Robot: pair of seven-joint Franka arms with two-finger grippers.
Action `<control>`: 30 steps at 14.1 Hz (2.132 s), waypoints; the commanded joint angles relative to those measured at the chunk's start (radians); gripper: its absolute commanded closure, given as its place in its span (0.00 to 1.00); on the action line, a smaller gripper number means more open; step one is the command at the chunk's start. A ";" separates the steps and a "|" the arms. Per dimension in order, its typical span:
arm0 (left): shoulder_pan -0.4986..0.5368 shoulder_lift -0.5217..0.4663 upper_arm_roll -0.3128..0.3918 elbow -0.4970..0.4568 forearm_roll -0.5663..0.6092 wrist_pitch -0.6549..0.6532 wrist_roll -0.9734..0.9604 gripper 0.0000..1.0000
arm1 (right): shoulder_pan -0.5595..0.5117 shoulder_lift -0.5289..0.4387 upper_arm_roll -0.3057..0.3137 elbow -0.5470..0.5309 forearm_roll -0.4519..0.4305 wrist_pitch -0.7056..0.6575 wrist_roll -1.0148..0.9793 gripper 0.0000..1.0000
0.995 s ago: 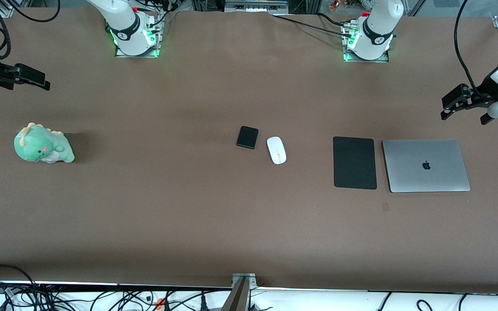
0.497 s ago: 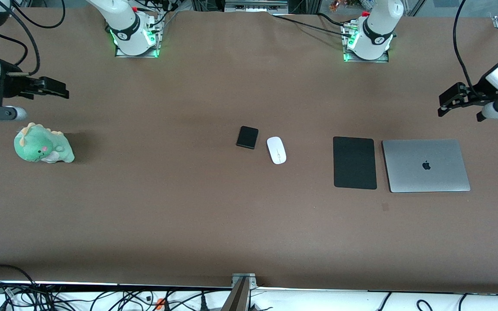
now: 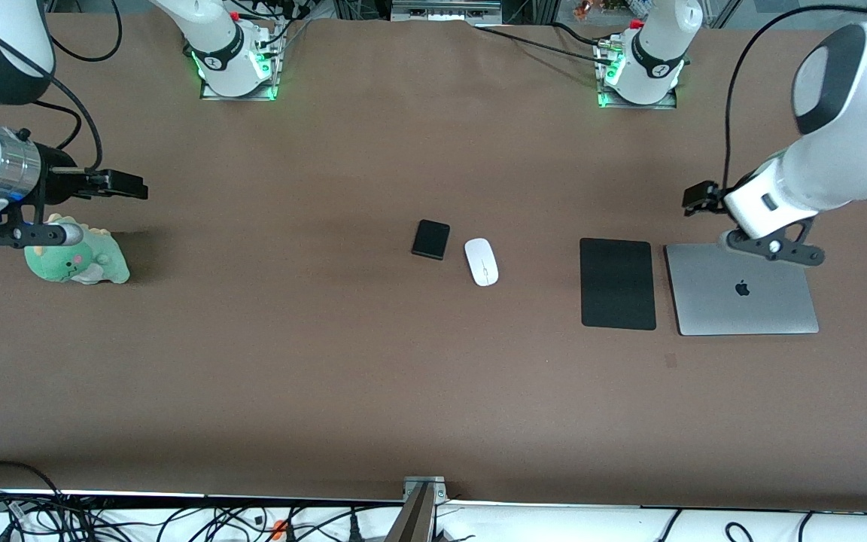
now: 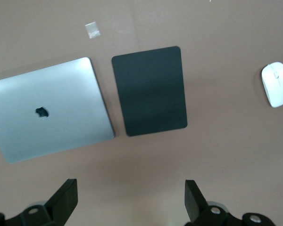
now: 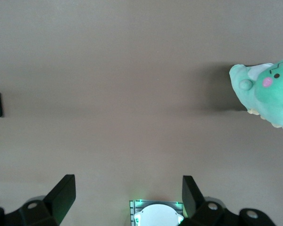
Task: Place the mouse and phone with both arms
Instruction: 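Move the left gripper toward the white mouse while the right gripper advances, then grasp the white mouse with the left gripper while the right gripper nears the phone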
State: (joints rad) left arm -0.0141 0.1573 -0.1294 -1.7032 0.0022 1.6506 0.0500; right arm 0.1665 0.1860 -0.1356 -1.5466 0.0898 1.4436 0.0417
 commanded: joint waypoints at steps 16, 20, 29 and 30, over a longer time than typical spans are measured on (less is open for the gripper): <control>-0.202 0.361 -0.108 0.014 0.004 0.477 -0.533 0.00 | 0.162 0.223 0.001 -0.026 0.097 0.276 0.435 0.00; -0.311 0.464 -0.107 0.011 0.007 0.596 -0.649 0.00 | 0.166 0.224 0.001 -0.027 0.097 0.282 0.444 0.00; -0.408 0.576 -0.101 0.010 0.021 0.732 -0.789 0.00 | 0.220 0.225 0.001 -0.026 0.097 0.300 0.458 0.00; -0.408 0.584 -0.101 0.011 0.022 0.732 -0.789 0.00 | 0.229 0.225 0.001 -0.026 0.097 0.304 0.460 0.00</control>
State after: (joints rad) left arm -0.4092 0.7247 -0.2426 -1.7069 0.0021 2.3754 -0.7170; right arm 0.3739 0.4179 -0.1314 -1.5654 0.1735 1.7347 0.4854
